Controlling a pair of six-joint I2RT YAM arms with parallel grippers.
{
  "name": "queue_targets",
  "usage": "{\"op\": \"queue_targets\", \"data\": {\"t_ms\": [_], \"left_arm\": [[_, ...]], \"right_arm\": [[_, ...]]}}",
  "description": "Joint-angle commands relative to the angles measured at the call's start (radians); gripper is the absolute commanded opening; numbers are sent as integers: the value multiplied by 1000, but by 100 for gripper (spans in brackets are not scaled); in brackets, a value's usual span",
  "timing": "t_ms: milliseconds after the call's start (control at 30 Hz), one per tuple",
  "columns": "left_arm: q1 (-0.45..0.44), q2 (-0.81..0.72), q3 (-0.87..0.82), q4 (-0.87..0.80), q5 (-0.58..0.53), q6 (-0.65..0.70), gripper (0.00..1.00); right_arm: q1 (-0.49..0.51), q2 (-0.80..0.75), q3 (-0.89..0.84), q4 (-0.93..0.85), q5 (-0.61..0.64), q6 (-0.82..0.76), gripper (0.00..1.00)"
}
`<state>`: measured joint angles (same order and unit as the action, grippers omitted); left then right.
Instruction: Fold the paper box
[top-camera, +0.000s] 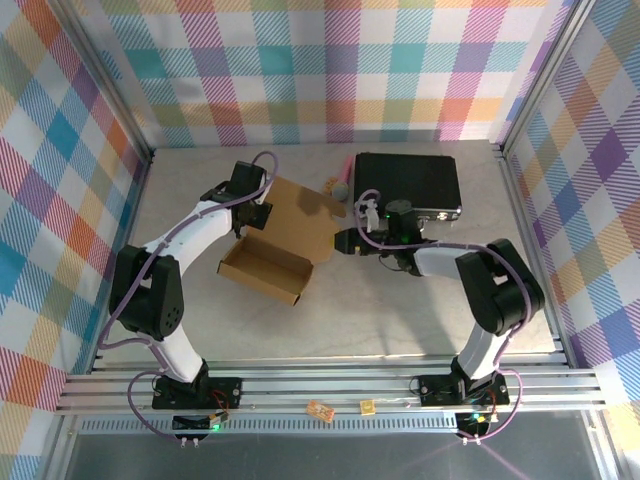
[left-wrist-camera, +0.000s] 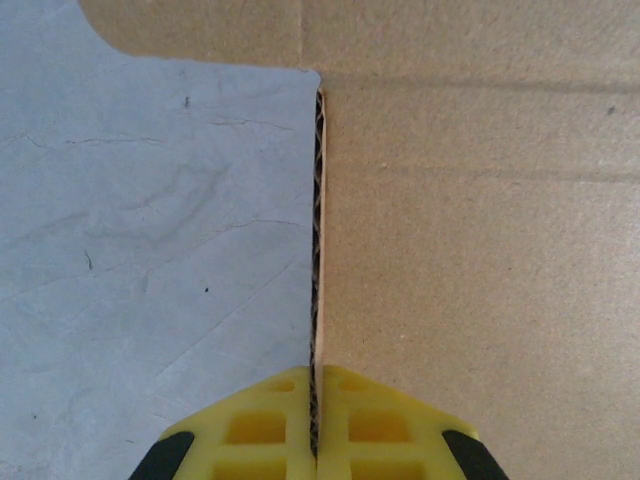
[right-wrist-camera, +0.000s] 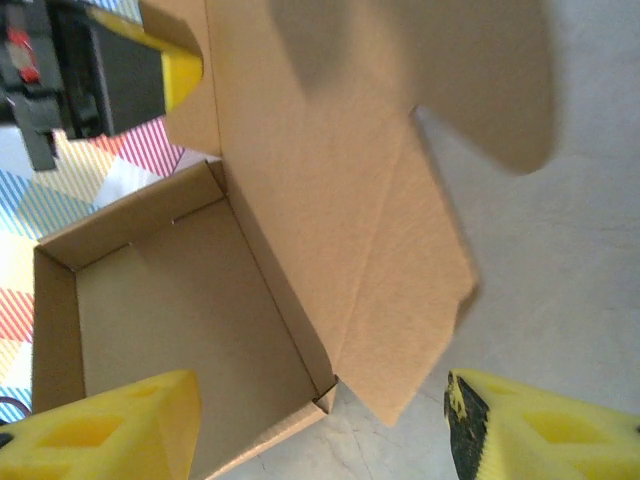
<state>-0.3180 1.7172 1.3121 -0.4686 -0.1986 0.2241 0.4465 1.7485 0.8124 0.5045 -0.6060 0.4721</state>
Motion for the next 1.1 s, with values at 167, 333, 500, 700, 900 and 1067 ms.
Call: {"op": "queue_targets", "data": {"t_ms": [167, 333, 500, 700, 900, 1067], "left_arm": [[7, 21, 42, -39, 16, -25, 0], [7, 24, 42, -43, 15, -22, 0], [10, 35, 53, -50, 12, -21, 0], [10, 57, 71, -53, 14, -26, 0], [10, 72, 94, -69, 12, -32, 0], [10, 73, 94, -70, 19, -50, 0]], "right_arm": [[41, 92, 94, 16, 102, 5, 62], [50, 97, 113, -40, 151, -1, 56], [14, -25, -15, 6, 203, -15, 62], [-2, 26, -30, 79, 99, 20, 64], [27, 130, 84, 51, 63, 47, 61], [50, 174, 162, -8, 85, 49, 51]]}}
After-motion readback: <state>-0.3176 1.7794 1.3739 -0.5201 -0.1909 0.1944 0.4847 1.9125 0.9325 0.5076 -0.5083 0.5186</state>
